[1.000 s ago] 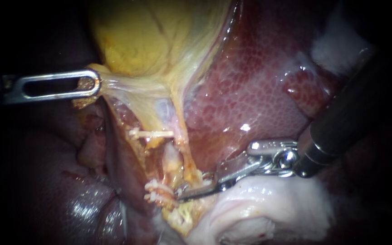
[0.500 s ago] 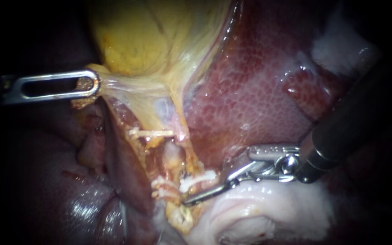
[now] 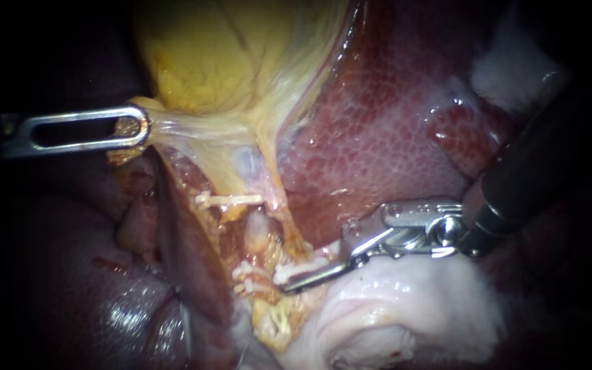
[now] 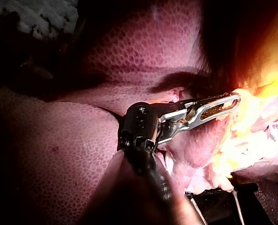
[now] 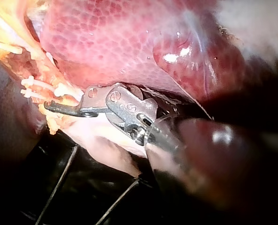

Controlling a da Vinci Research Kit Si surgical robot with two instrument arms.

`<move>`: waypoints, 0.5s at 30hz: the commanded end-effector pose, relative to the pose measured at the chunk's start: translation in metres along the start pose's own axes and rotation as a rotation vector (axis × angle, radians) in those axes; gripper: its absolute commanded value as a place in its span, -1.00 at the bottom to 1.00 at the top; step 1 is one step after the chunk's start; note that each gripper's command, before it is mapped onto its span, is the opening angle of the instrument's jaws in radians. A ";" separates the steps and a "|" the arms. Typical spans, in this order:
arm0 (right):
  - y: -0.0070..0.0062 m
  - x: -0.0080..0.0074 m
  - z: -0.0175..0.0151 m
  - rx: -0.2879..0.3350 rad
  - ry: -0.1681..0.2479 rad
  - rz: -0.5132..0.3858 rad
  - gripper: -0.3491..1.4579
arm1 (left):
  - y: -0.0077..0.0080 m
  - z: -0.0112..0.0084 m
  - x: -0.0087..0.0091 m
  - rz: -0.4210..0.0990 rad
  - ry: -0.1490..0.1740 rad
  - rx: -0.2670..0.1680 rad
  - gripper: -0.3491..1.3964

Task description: Going back first clip right tube

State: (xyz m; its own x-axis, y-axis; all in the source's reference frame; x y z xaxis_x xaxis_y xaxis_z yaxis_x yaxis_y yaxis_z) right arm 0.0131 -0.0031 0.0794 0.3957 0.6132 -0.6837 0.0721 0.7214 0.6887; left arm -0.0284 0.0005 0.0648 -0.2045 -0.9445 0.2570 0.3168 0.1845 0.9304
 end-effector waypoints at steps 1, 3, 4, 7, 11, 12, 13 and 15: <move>-0.0001 -0.0001 -0.0004 0.002 -0.005 -0.001 0.04 | 0.0000 0.0000 0.0000 0.000 0.000 0.001 -1.00; -0.0003 -0.0002 -0.0011 0.006 -0.005 -0.007 0.04 | 0.0000 -0.0001 0.0000 0.001 0.001 0.001 -1.00; -0.0004 -0.0001 -0.0016 0.008 -0.006 -0.006 0.04 | 0.0001 -0.0002 0.0001 0.001 0.001 0.002 -1.00; -0.0010 0.0006 -0.0037 0.013 -0.003 -0.018 0.04 | 0.0001 -0.0003 0.0001 0.001 0.001 0.002 -1.00; -0.0025 0.0026 -0.0074 -0.005 0.008 -0.036 0.05 | 0.0002 -0.0003 0.0003 0.002 0.001 0.002 -1.00; -0.0029 0.0031 -0.0083 -0.011 0.010 -0.040 0.05 | 0.0002 -0.0003 0.0003 0.003 0.001 0.002 -1.00; -0.0034 0.0036 -0.0091 -0.016 0.013 -0.050 0.05 | 0.0002 -0.0003 0.0004 0.003 0.000 0.002 -1.00; -0.0044 0.0046 -0.0110 -0.029 0.017 -0.068 0.05 | 0.0002 -0.0003 0.0004 0.003 0.000 0.002 -1.00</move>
State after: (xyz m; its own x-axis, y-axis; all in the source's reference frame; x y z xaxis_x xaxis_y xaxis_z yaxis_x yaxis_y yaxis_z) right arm 0.0040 0.0003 0.0697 0.3727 0.5574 -0.7419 0.0719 0.7798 0.6219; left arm -0.0281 0.0000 0.0650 -0.2033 -0.9440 0.2599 0.3147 0.1883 0.9303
